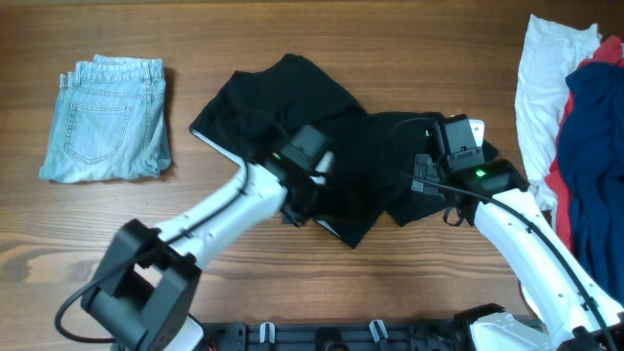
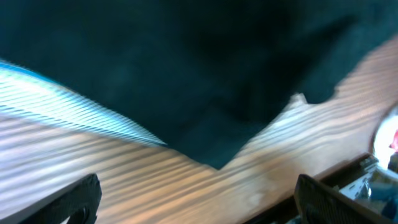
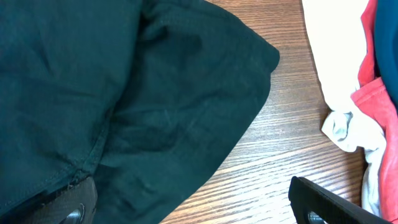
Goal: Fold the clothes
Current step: 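Grasp the black garment's left edge with the left gripper and drag it left, then stretch the black garment apart, left gripper pulling left, right gripper right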
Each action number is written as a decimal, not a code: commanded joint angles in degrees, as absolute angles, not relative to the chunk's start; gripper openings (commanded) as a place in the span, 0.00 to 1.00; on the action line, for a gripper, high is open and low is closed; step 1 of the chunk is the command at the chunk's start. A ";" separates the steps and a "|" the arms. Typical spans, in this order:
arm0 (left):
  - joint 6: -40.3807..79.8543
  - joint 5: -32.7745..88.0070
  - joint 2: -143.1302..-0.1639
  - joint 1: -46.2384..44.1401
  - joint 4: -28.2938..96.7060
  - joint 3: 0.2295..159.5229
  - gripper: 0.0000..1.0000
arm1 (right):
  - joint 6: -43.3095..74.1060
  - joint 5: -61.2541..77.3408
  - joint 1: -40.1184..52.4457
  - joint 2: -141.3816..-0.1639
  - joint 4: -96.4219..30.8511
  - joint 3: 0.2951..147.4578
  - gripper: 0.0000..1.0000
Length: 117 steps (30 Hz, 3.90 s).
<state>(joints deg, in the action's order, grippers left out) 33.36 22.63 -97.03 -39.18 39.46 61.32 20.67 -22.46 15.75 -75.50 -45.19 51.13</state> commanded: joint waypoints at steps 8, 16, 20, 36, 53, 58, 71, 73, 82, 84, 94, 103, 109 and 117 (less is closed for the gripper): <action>33.98 3.75 -98.98 -55.40 29.04 59.99 1.00 | 35.29 -25.52 13.52 -74.32 -50.35 51.40 1.00; 20.73 -2.13 -103.61 -57.10 23.90 59.99 1.00 | 32.86 -16.86 4.75 -72.36 -51.09 51.37 1.00; 19.68 -3.31 -106.59 -57.12 23.57 59.99 0.95 | 32.99 -16.43 4.43 -72.36 -51.72 51.37 1.00; 29.02 -22.79 -107.13 -52.58 56.14 60.01 0.04 | 30.00 -9.78 4.43 -72.42 -53.04 50.96 1.00; 30.28 -12.62 -103.00 -36.36 51.83 60.01 0.04 | 34.63 9.91 4.43 -72.90 -50.94 35.22 0.99; 30.28 -12.62 -98.10 -36.36 51.68 60.01 0.04 | 34.96 13.15 4.49 -72.90 -46.70 31.86 0.97; 28.86 -12.69 -88.68 -34.63 53.19 60.01 0.04 | 36.14 12.91 4.49 -72.90 -43.42 31.20 0.04; 27.97 -13.10 -86.96 -32.75 53.89 60.01 0.04 | 36.18 12.67 4.49 -72.90 -43.07 31.20 0.04; 22.65 -13.02 -77.82 -22.46 52.14 60.01 0.04 | 37.04 3.81 3.68 -72.88 -41.08 36.21 0.04; 22.63 -11.77 -75.33 -21.39 49.60 60.01 0.06 | 35.18 0.36 2.31 -72.88 -41.71 41.85 0.04; 22.70 -5.56 -65.73 -21.30 47.72 60.45 0.11 | 25.28 -16.67 -1.37 -72.84 -52.93 71.79 0.17; 22.70 18.55 -65.80 -21.91 62.70 60.31 0.18 | 27.09 -16.51 -1.37 -74.32 -70.89 66.98 0.28; 22.70 20.12 -65.80 -24.18 69.32 60.31 0.16 | 23.40 -12.25 -1.37 -74.41 -74.50 66.98 0.31; 24.73 15.22 -67.20 -25.02 63.75 59.96 0.21 | 21.80 -9.56 -1.37 -74.76 -69.87 66.98 0.52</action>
<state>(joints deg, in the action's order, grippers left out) 23.00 18.57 -65.93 -24.71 65.17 60.10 22.55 -12.03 -1.08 -74.08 -71.66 67.20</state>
